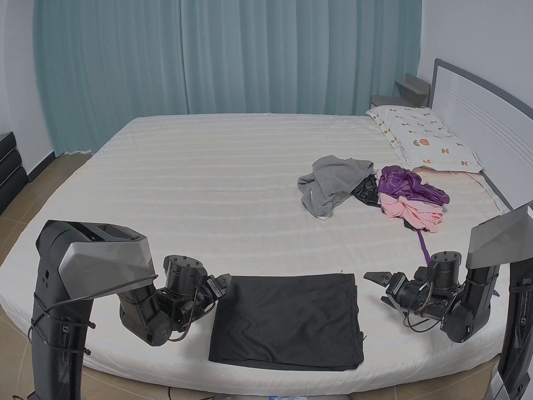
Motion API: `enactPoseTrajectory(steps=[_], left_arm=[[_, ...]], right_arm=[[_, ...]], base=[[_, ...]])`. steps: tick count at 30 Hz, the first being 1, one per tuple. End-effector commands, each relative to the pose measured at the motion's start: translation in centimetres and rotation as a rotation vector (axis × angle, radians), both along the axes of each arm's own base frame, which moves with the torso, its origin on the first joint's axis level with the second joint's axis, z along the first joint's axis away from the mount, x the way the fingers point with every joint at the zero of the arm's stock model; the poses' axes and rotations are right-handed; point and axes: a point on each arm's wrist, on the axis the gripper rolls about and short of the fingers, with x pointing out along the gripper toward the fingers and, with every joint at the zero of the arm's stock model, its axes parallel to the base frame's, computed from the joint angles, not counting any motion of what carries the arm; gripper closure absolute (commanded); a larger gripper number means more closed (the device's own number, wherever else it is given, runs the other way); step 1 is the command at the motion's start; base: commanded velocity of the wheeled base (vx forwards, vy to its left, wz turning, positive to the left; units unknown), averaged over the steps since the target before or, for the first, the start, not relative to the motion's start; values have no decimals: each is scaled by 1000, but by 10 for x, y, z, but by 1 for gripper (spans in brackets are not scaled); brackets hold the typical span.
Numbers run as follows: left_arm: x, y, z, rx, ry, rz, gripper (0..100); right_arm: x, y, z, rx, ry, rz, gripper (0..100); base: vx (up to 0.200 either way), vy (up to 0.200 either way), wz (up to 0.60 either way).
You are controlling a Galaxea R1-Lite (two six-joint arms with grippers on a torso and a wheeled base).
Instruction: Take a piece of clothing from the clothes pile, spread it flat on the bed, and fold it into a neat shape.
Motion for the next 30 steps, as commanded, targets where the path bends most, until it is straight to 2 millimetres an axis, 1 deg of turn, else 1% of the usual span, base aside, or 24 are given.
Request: enactPoseTrajectory(steps=[1, 4, 7, 13, 16, 20, 23, 25, 26, 30], left_arm=[[-2, 0, 5, -3, -6, -3, 0], [-3, 0, 7, -4, -8, -3, 0], [-8, 2, 8, 1, 5, -10, 0], [-9, 7, 7, -1, 23, -18, 0], [-13, 8, 5, 13, 36, -26, 0], [-20, 6, 1, 41, 55, -53, 0], [-27, -2, -1, 47, 67, -86, 0], [-29, -3, -2, 50, 71, -92, 0], [-34, -7, -3, 54, 83, -109, 0], [-37, -10, -5, 60, 87, -121, 0]], right_arm=[[-2, -1, -4, -3, 15, -1, 0], [-2, -1, -5, -5, 17, 0, 0], [-2, -1, -5, -5, 19, -1, 0], [-2, -2, -8, -6, 25, -2, 0], [-2, -2, -8, -4, 25, -2, 0], [-3, -2, -8, -4, 30, 0, 0], [-3, -2, -9, -5, 32, 0, 0], [-3, -2, -9, -5, 32, 0, 0], [-3, -2, -9, -6, 32, 1, 0], [-4, -1, -9, -5, 35, 3, 0]], base=[[0, 0, 0], [0, 0, 0], [0, 0, 0], [0, 0, 0], [0, 0, 0], [0, 0, 0], [0, 0, 0], [0, 0, 0], [0, 0, 0], [0, 0, 0]])
